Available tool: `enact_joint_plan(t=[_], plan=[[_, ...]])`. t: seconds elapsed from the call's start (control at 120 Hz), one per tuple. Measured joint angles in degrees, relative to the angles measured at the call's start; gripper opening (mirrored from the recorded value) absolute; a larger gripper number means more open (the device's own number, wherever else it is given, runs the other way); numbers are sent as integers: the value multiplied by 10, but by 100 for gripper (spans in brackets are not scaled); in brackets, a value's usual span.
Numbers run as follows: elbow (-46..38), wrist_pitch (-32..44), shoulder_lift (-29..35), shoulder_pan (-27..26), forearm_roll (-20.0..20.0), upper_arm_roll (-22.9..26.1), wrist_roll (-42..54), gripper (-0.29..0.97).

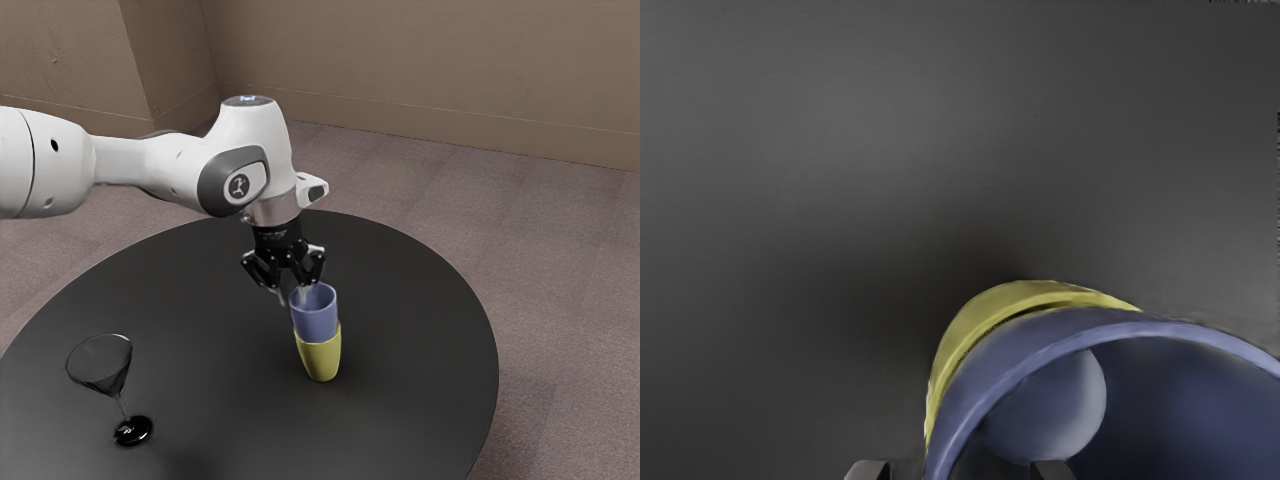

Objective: Place the left cup onto the right cup

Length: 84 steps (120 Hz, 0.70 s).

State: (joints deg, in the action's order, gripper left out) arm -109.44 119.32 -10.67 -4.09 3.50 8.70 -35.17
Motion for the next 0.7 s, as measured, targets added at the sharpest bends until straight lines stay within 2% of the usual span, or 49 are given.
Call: enact_joint_plan(t=[0.117,0.258,0.4,0.7], plan=[[-1,2,3,-1,1,0,-4,37],[3,-2,19,-9,-7,-2,-5,52],[26,-8,37,-17,-17,-11,8,60],[125,-98,57,-26,-87,-64,97,66]])
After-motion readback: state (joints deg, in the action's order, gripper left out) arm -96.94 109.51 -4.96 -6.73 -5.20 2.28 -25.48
